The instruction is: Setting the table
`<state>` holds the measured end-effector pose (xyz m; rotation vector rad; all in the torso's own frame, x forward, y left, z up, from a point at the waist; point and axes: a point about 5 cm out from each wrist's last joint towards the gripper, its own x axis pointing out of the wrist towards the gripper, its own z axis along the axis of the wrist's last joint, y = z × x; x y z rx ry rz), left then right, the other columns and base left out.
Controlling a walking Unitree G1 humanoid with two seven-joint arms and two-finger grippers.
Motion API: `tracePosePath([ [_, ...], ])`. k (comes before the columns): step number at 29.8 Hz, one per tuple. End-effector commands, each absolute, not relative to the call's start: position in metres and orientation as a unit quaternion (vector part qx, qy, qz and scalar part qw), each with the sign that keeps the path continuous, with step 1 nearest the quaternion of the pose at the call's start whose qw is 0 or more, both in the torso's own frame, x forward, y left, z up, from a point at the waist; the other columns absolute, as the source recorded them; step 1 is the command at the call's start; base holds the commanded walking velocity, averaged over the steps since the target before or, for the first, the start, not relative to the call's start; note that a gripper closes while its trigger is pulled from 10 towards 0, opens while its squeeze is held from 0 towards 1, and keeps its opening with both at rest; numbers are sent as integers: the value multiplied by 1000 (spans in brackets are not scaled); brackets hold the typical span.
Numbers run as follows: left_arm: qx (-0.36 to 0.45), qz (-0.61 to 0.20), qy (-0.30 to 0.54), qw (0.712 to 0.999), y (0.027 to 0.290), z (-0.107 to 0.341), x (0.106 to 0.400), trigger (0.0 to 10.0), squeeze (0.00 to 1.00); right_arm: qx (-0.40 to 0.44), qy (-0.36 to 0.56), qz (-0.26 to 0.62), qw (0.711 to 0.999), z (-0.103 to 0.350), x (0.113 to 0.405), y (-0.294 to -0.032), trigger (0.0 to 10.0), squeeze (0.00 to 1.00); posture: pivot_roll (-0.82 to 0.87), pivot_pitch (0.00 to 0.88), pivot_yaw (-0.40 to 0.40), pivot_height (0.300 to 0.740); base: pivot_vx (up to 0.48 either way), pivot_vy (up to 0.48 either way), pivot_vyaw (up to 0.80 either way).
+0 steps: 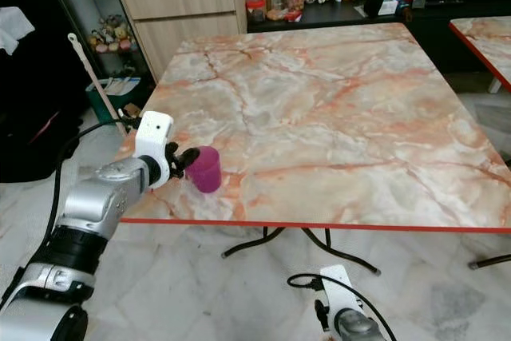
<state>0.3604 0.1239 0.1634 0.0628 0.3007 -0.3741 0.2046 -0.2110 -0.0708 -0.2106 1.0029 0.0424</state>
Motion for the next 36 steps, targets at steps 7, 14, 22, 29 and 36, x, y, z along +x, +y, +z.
tracePosePath([
  [7,42,-181,140,973,122,167,369,10000,0,-99,477,24,873,-70,207,-208,10000,0,-67,0,118,740,0,0,0],
  [14,63,-176,140,972,122,165,372,10000,0,-99,477,24,873,-70,208,-208,10000,0,-69,0,119,740,0,0,0],
  [22,87,-176,144,970,123,160,373,10000,0,-99,477,25,873,-70,208,-207,10000,0,-69,0,119,740,0,0,0],
  [29,99,-181,149,967,121,156,373,10000,0,-99,477,25,873,-70,208,-207,10000,0,-70,0,119,740,0,0,0],
  [36,106,-186,153,965,121,154,372,10000,0,-99,477,25,873,-70,208,-207,10000,0,-69,0,119,740,0,0,0],
])
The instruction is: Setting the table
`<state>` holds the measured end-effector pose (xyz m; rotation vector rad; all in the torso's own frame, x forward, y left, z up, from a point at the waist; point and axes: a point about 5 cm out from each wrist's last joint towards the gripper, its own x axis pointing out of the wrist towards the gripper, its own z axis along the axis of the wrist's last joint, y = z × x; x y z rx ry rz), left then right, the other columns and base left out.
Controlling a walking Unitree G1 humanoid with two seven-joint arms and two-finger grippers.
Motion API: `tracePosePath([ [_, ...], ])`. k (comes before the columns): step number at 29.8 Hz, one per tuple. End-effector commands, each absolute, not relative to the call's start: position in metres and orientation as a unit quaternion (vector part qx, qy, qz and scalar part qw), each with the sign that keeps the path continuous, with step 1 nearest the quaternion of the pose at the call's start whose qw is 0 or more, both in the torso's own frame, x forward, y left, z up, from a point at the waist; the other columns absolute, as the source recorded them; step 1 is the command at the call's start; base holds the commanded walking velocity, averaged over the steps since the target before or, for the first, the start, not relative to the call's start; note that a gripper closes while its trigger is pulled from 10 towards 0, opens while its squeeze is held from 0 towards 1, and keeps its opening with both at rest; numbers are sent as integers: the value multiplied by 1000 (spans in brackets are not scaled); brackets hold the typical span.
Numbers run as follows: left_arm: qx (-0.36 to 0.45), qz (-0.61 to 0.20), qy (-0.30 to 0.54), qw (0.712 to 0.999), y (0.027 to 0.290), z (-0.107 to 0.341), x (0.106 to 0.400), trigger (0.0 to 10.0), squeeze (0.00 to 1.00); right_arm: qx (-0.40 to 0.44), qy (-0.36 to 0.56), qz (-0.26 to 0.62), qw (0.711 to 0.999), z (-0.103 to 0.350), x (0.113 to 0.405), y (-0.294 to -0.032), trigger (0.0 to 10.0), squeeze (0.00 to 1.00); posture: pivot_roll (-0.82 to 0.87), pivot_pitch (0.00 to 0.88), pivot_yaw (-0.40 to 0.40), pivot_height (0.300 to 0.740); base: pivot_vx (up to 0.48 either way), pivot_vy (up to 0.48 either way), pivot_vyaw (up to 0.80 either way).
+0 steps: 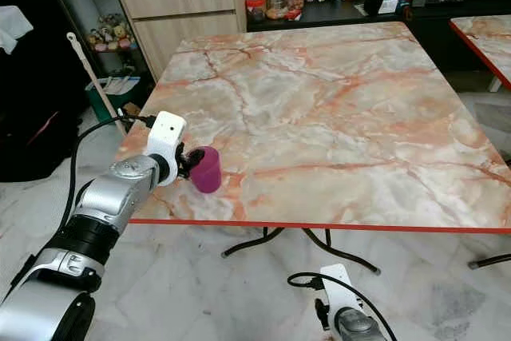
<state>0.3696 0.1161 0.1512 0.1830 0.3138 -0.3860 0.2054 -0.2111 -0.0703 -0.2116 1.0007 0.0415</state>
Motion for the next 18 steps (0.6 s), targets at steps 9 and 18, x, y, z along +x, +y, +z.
tracePosePath([
  [9,104,-192,158,963,119,151,371,10000,0,-99,477,25,873,-70,208,-207,10000,0,-66,0,117,740,0,0,0],
  [18,97,-155,148,972,126,153,376,10000,0,-99,477,25,873,-70,208,-207,10000,0,-70,0,120,740,0,0,0],
])
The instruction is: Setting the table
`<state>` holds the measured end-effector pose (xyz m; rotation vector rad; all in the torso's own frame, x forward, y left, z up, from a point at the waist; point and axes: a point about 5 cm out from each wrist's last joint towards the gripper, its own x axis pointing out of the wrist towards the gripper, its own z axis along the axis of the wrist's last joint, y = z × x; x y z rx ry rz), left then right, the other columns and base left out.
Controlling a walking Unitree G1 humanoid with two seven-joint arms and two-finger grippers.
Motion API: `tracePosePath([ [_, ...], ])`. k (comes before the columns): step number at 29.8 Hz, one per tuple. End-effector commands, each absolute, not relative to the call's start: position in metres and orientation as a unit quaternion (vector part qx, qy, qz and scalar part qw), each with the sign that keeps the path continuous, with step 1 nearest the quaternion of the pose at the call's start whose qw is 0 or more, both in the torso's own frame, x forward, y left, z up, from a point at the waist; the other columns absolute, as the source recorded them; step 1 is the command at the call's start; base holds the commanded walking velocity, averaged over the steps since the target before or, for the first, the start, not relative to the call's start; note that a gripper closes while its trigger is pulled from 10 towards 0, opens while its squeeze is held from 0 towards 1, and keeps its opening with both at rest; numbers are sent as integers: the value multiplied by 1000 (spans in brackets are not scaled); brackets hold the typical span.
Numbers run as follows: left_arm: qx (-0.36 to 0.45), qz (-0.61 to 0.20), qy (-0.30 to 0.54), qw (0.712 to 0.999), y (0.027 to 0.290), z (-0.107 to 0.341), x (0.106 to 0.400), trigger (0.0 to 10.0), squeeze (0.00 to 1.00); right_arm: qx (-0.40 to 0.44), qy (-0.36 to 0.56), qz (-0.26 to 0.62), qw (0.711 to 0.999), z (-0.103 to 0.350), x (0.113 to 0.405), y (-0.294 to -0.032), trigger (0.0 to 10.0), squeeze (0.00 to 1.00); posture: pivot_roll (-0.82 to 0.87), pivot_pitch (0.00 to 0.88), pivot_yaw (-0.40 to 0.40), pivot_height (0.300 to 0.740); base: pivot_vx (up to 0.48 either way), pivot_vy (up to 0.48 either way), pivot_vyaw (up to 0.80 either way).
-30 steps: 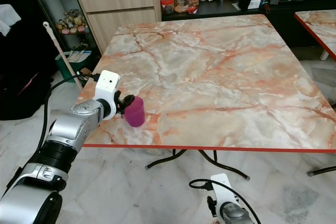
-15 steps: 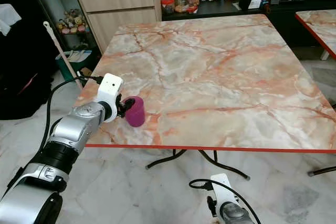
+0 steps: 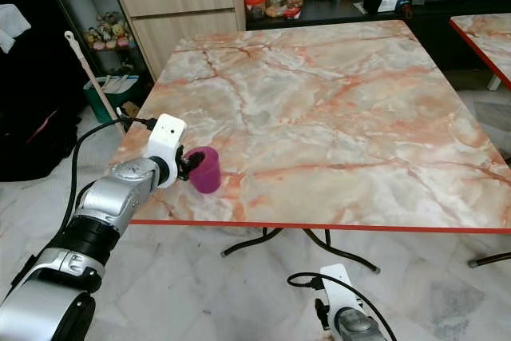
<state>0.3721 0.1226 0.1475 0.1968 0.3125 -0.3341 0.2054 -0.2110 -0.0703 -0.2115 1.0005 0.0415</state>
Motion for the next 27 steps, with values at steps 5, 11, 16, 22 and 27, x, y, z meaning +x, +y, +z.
tracePosePath([
  [5,98,-150,144,973,129,155,376,10000,0,-99,477,25,873,-70,208,-207,10000,0,-70,0,120,740,0,0,0],
  [11,98,-157,150,971,126,151,375,10000,0,-99,477,25,873,-70,208,-207,10000,0,-70,0,118,740,0,0,0],
  [16,102,-169,157,968,124,148,374,10000,0,-100,477,25,873,-69,208,-207,10000,0,-68,0,117,740,0,0,0],
  [22,100,-170,160,967,124,148,374,8706,0,-100,476,25,873,-69,209,-207,10000,0,-69,0,118,740,0,0,0],
  [27,98,-169,159,968,123,148,374,1451,0,-99,476,25,873,-69,208,-207,10000,0,-69,0,118,740,0,0,0],
])
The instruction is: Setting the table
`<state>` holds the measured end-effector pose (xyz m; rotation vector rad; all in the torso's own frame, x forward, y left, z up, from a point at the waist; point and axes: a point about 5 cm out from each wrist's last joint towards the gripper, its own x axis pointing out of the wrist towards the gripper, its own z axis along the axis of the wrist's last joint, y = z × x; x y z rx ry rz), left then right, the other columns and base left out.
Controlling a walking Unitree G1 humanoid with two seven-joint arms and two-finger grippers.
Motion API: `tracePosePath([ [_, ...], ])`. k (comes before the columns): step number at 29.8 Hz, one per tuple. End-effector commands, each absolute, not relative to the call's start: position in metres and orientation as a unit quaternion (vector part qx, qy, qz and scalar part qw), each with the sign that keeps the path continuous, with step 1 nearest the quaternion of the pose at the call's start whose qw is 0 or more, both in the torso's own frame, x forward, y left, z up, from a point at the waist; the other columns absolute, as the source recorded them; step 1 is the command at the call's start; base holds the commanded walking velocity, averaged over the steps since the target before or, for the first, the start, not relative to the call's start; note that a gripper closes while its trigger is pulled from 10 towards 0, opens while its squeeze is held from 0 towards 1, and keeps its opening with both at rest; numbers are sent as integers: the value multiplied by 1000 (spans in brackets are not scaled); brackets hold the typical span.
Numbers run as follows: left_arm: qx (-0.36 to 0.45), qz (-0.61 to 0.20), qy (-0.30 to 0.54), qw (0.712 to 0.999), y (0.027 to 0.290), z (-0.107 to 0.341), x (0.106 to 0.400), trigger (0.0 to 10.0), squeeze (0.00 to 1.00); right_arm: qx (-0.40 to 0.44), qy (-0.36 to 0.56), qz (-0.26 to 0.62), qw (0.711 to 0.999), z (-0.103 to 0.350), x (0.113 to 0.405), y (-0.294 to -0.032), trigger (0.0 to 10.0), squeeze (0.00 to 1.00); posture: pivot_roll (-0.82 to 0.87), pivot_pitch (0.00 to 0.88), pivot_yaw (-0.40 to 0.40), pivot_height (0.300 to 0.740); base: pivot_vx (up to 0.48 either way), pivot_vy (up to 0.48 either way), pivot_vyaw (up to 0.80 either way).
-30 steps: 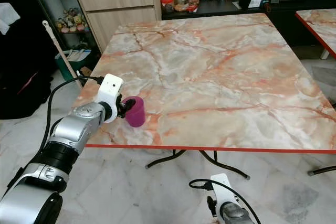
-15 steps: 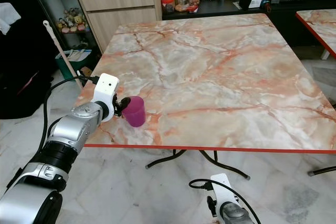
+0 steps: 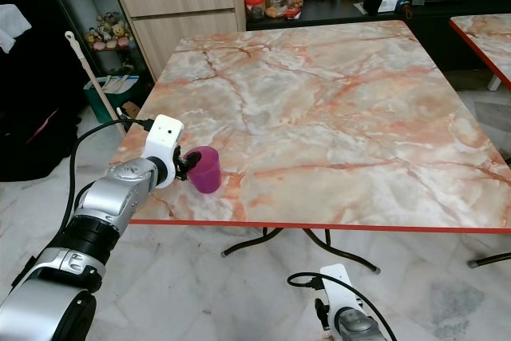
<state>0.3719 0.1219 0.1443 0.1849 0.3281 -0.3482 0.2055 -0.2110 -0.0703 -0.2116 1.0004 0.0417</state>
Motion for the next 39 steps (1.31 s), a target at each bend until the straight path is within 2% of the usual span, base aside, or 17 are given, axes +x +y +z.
tracePosePath([
  [1,98,-169,158,968,123,148,374,1451,0,-99,476,25,873,-69,208,-207,10000,0,-69,0,118,740,0,0,0],
  [2,98,-169,158,968,123,148,374,824,0,-99,476,25,873,-69,208,-207,10000,0,-69,0,118,740,0,0,0],
  [4,97,-169,159,968,123,148,374,510,0,-99,476,25,873,-69,208,-207,10000,0,-69,0,118,740,0,0,0],
  [5,97,-169,159,968,123,148,374,0,0,-99,476,25,873,-69,208,-207,10000,0,-69,0,118,740,0,0,0],
  [39,93,-178,165,966,121,143,371,0,0,-100,477,26,873,-69,208,-208,10000,0,-68,0,116,740,0,0,0],
])
